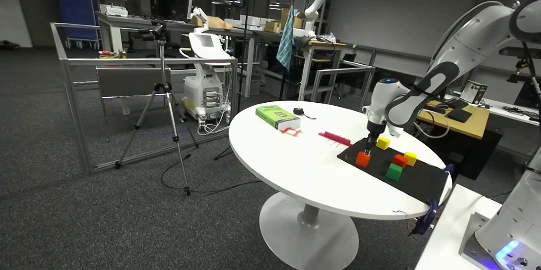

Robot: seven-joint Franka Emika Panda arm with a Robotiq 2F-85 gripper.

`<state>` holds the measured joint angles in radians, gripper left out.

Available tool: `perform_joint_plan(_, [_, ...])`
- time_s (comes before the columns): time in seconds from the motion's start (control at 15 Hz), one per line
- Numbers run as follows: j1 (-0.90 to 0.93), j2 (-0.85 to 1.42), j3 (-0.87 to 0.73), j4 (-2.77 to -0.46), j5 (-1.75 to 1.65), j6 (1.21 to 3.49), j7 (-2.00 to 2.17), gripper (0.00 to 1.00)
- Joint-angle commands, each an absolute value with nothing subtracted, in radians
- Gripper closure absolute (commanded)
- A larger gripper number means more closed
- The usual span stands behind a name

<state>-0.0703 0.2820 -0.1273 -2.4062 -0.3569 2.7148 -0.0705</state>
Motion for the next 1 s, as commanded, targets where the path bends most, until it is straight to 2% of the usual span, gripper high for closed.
perform_joint_plan(0.0, [-0.018, 0.374, -0.184, -2.337, -0.437, 2.741, 0.027, 0.0])
perform_joint_plan(0.6, [0.047, 0.429, -0.198, -2.309, -0.403, 2.739, 0.172, 0.0])
perform_joint_plan(0.73, [0.046, 0.433, -0.198, -2.3, -0.396, 2.732, 0.168, 0.26])
perform_joint_plan(0.93, [0.032, 0.438, -0.192, -2.284, -0.381, 2.723, 0.146, 0.47])
